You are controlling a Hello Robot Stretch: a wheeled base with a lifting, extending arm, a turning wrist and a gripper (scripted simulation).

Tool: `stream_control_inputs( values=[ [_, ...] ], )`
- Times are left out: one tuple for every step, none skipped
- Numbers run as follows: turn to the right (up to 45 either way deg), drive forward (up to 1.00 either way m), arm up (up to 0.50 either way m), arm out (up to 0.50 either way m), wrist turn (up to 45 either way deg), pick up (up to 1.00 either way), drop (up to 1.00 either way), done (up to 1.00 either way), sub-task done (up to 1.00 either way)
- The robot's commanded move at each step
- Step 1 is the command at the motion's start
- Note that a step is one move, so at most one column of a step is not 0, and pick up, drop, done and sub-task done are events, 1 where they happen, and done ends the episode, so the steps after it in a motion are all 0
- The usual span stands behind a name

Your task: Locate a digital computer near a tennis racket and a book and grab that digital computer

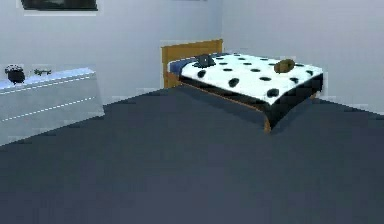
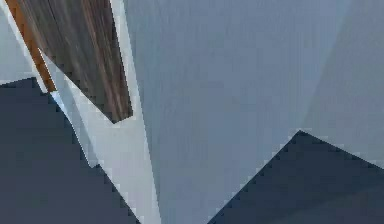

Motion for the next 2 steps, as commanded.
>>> stream_control_inputs(
  values=[
    [0.0, 0.35, 0.0, 0.0, 0.0, 0.0, 0.0, 0.0, 0.0],
    [42.0, 0.0, 0.0, 0.0, 0.0, 0.0, 0.0, 0.0, 0.0]
  ],
)
